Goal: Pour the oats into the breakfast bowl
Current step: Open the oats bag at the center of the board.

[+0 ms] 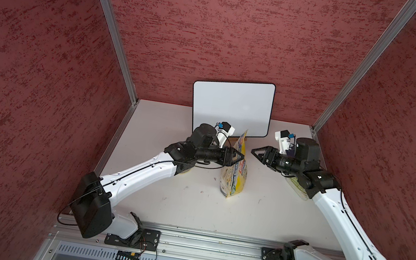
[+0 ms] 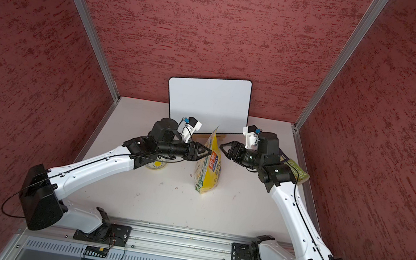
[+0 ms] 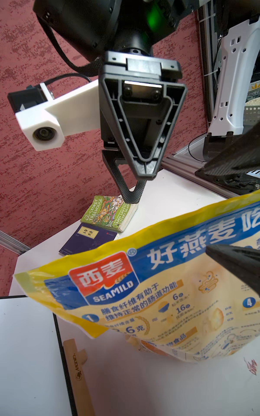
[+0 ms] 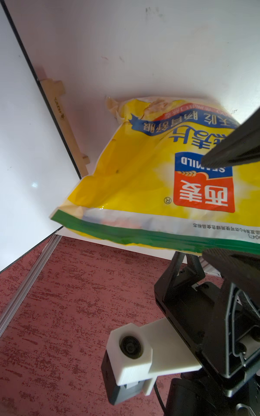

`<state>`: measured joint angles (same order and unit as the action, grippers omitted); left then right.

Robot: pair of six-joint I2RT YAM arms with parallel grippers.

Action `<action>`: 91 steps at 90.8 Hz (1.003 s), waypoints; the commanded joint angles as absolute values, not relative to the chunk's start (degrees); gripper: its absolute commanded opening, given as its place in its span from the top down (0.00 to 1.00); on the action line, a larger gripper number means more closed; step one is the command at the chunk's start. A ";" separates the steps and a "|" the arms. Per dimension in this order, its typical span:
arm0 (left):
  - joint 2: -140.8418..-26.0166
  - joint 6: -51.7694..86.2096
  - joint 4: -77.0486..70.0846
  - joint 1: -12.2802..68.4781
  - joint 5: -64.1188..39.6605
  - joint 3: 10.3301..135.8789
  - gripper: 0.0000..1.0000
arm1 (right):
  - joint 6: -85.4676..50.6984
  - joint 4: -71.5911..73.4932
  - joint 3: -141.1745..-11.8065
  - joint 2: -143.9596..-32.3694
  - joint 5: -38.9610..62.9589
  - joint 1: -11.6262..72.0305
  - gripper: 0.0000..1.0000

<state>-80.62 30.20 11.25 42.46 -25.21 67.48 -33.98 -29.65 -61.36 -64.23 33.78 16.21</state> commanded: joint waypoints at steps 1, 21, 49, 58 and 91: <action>-81.70 28.13 13.54 43.08 -23.27 69.80 0.49 | -32.83 -30.20 -61.23 -64.50 32.67 16.98 0.39; -82.39 27.16 14.96 43.36 -21.49 70.48 0.62 | -32.63 -30.29 -60.75 -64.51 32.13 17.22 0.39; -81.67 27.38 13.27 43.41 -21.81 69.61 0.72 | -32.57 -29.94 -60.61 -64.75 31.91 17.56 0.39; -81.00 28.09 11.58 43.27 -23.03 68.75 0.73 | -32.82 -29.11 -60.56 -64.93 32.73 17.83 0.39; -79.31 29.92 9.38 42.42 -24.74 65.98 0.82 | -35.81 -24.92 -60.57 -65.77 36.77 19.03 0.39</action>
<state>-81.10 29.65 10.96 42.85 -23.97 67.02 -34.54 -27.77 -61.01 -65.49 35.75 18.39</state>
